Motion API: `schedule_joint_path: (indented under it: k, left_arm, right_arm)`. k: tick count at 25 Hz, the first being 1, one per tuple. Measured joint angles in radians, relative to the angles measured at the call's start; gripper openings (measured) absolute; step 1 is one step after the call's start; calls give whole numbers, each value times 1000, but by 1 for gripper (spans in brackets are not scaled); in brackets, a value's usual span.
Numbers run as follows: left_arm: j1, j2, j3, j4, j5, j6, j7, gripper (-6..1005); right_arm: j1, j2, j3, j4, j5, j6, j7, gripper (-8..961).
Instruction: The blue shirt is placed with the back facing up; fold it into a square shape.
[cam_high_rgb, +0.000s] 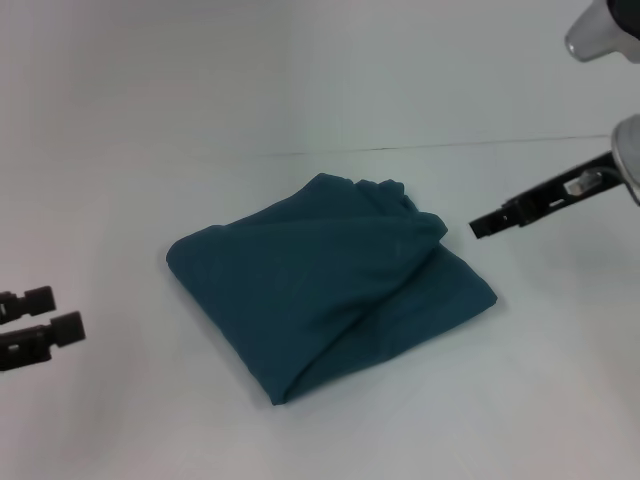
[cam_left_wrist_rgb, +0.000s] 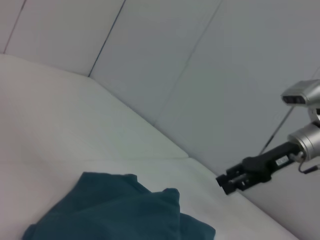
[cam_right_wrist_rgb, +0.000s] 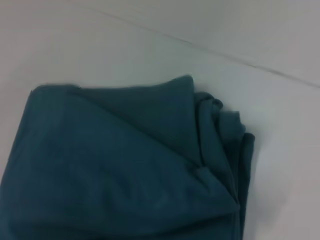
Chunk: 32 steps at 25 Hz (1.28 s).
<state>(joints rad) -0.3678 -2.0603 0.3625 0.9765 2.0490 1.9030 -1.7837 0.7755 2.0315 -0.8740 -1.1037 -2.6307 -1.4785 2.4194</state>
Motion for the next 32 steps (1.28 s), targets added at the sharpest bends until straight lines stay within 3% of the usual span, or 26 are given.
schedule_joint_path:
  k: [6,8,17,32]
  left_arm:
    - [-12,-5,58,-18,22,-30,7,934]
    - [-13,-8,79,-19,23,-46,7,934]
    - [-13,-13,111,-22,23,-78,8,934]
    - [-16,-19,111,-33,23,-103,9,934]
  right_arm:
    - [-13,52,-6,13,0,143,6,529]
    - [-13,60,-40,44,0,204,2,583]
    - [7,62,-140,212,30,413,-11,605]
    - [39,59,-153,371,99,575,-128,593]
